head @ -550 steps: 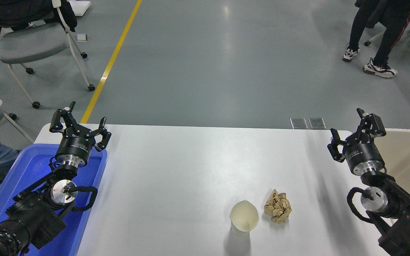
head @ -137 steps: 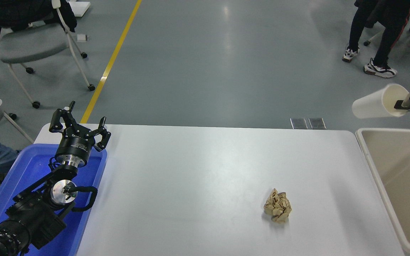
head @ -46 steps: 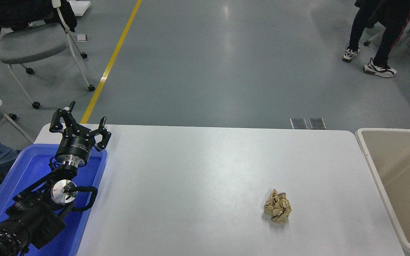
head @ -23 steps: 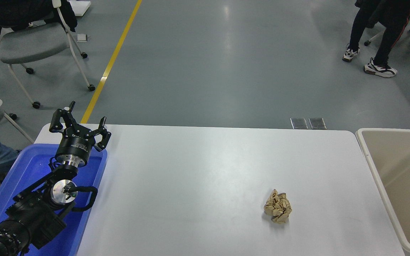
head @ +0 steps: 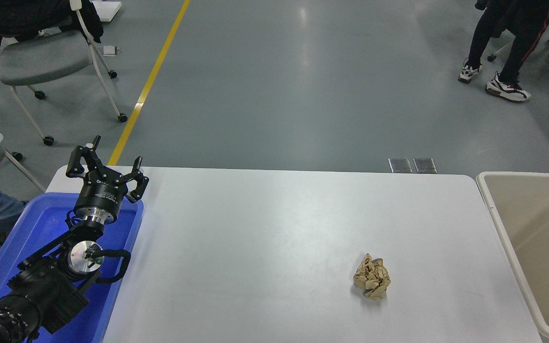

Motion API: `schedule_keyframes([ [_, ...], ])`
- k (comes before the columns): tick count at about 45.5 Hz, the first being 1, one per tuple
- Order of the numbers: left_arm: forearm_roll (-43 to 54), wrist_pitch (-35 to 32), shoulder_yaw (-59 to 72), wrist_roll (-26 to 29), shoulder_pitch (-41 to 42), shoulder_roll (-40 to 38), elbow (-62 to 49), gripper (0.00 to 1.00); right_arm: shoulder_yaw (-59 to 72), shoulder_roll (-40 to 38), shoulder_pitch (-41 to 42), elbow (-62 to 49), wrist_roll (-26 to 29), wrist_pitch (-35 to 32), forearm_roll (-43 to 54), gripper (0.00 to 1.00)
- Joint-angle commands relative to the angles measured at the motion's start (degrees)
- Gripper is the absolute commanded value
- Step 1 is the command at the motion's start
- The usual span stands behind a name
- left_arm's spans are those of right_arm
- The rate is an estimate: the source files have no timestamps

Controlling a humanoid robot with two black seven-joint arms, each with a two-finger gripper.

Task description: Dispose of the paper cup in the dustbin

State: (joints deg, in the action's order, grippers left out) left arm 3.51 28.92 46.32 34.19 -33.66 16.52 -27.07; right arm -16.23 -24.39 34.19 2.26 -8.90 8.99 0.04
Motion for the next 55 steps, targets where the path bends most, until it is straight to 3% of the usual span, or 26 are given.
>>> schedule_keyframes([
  [1, 0.00, 0.00, 0.00, 0.00, 0.00, 0.00, 0.00, 1.00, 3.40, 0.13, 0.53, 0.64, -0.06, -0.73, 0.40, 1.00],
  [7, 0.00, 0.00, -0.08, 0.00, 0.00, 0.00, 0.00, 1.00, 5.86, 0.31, 3.16, 1.25, 0.03, -2.74, 0.31, 1.00],
  [13, 0.00, 0.00, 0.00, 0.00, 0.00, 0.00, 0.00, 1.00, 4.55, -0.57, 4.74, 1.78, 0.03, -13.63, -0.56, 1.00],
  [17, 0.00, 0.00, -0.09, 0.00, 0.00, 0.00, 0.00, 1.00, 2.97, -2.94, 6.15, 3.88, -0.06, -15.32, -1.01, 1.00],
  [30, 0.00, 0.00, 0.00, 0.00, 0.00, 0.00, 0.08, 1.00, -18.91, -20.61, 6.51, 41.94, -0.06, -10.93, 0.49, 1.00],
  [39, 0.00, 0.00, -0.08, 0.00, 0.00, 0.00, 0.00, 1.00, -32.53, -19.03, -0.61, 49.85, -0.24, -9.87, 3.21, 1.00],
  [55, 0.00, 0.00, 0.00, 0.00, 0.00, 0.00, 0.00, 1.00, -45.82, -5.06, -8.88, 53.99, -1.55, -8.20, 19.64, 1.00],
])
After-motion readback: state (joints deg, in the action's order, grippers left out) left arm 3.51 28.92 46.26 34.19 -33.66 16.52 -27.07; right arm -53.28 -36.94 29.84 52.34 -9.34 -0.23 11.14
